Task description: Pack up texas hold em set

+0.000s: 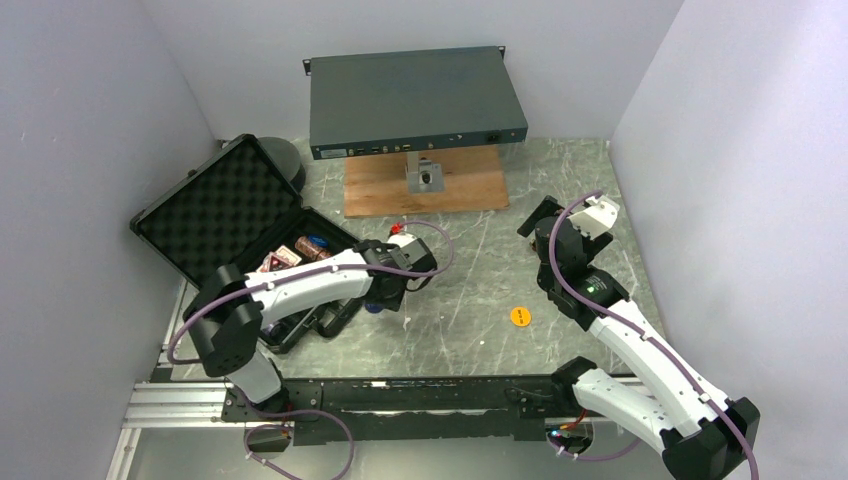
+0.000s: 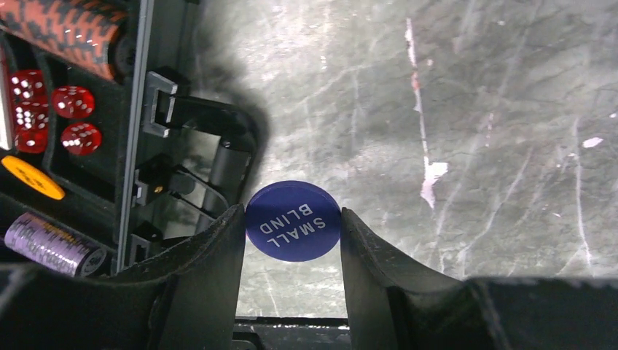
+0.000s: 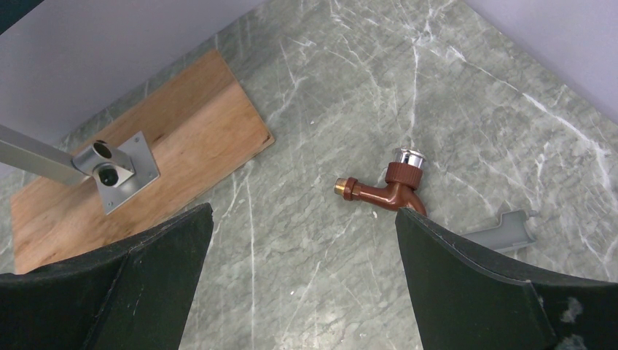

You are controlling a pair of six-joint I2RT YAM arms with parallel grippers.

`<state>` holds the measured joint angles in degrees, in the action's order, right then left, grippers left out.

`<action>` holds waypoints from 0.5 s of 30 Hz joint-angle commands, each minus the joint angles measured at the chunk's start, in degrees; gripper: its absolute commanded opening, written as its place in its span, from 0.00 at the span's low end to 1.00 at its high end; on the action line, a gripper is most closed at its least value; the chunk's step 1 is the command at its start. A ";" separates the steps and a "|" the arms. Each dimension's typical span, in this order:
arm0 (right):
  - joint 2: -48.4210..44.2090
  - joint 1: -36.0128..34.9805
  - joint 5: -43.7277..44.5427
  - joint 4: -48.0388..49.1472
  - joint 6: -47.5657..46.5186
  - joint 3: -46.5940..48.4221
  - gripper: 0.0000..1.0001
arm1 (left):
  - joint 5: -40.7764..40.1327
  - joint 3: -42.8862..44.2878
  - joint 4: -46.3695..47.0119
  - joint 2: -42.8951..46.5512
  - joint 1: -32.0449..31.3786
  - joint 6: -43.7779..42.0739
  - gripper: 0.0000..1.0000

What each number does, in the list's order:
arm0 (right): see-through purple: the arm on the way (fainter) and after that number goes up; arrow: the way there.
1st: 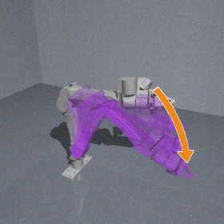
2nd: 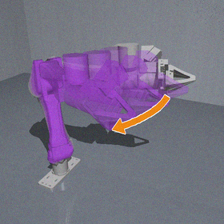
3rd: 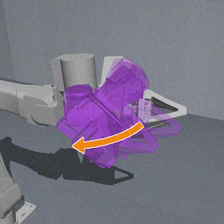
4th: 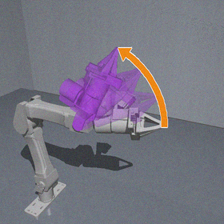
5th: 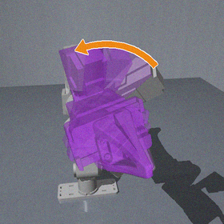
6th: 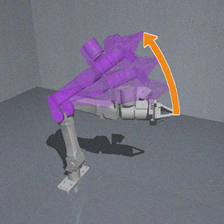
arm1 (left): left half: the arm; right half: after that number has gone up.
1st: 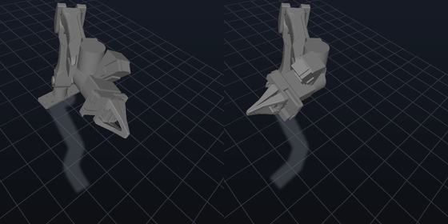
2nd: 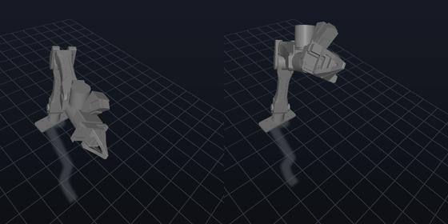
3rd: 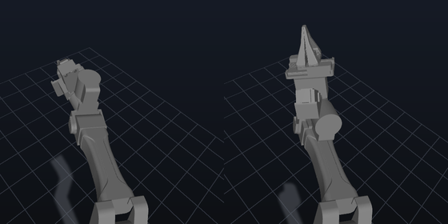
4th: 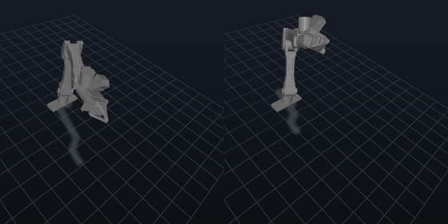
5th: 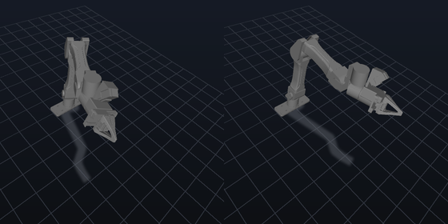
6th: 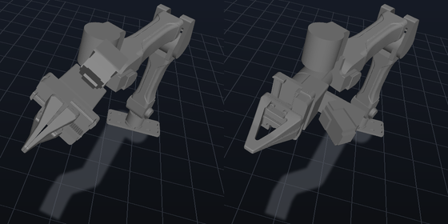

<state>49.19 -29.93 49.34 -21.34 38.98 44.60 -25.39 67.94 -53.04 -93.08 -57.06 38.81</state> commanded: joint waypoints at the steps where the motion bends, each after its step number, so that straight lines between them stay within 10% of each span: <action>1: 0.03 0.18 0.33 1.83 -0.49 -0.13 1.00 | -2.22 -1.45 -1.28 4.68 1.79 0.87 0.36; 15: 0.14 0.14 0.22 1.83 -0.49 -0.04 1.00 | -5.94 -6.82 -5.54 15.75 7.68 1.13 0.38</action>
<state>49.19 -29.91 49.32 -21.34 38.98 44.60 -28.71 62.96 -56.66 -81.58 -51.66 38.89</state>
